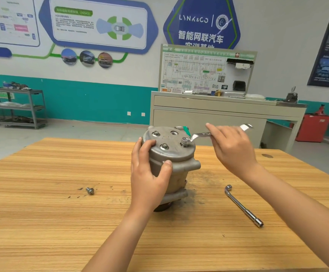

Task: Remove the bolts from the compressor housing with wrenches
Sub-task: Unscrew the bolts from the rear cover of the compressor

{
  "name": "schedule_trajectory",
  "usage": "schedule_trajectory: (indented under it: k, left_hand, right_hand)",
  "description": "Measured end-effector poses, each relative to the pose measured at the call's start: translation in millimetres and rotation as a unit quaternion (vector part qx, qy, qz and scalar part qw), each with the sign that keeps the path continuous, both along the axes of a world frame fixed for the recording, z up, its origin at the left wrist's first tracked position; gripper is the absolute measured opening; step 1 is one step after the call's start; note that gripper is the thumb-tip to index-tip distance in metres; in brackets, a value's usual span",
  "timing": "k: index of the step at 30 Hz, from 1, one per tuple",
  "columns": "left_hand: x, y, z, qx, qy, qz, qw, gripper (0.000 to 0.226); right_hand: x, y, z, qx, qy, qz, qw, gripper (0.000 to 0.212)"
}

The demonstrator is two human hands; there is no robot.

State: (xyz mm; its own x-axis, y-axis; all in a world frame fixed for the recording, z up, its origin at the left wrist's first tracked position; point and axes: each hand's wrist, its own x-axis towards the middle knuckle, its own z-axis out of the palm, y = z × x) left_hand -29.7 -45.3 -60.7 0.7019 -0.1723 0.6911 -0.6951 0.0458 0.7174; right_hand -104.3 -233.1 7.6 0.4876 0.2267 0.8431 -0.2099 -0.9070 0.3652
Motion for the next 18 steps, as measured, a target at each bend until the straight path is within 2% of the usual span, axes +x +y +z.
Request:
schedule_trajectory:
  k: [4, 7, 10, 12, 14, 16, 18]
  left_hand:
    - [-3, -2, 4, 0.009, 0.0, 0.0, 1.0, 0.05]
    - [-5, -5, 5, 0.016, -0.003, 0.013, 1.0, 0.052]
    - [-6, -5, 4, 0.02, -0.003, 0.023, 1.0, 0.053]
    - [-5, -4, 4, 0.023, -0.004, 0.017, 1.0, 0.051]
    - [-5, -2, 3, 0.019, -0.002, 0.01, 1.0, 0.048]
    - [-6, -2, 1, 0.014, 0.002, 0.005, 1.0, 0.049]
    - [-6, -2, -1, 0.009, 0.005, 0.005, 1.0, 0.048]
  right_hand:
    - [44, -2, 18, 0.022, 0.016, 0.036, 0.999, 0.024]
    - [68, 10, 31, -0.013, 0.036, 0.088, 0.995, 0.019]
    - [72, 13, 35, -0.039, 0.016, 0.076, 0.996, 0.013]
    - [65, 10, 40, 0.059, -0.044, 0.055, 0.996, 0.009]
    - [49, 3, 45, 0.203, -0.089, 0.033, 0.975, 0.02]
    - [26, 4, 43, 0.26, -0.054, 0.035, 0.963, 0.026]
    - [-1, 14, 32, 0.251, 0.022, 0.025, 0.967, 0.029]
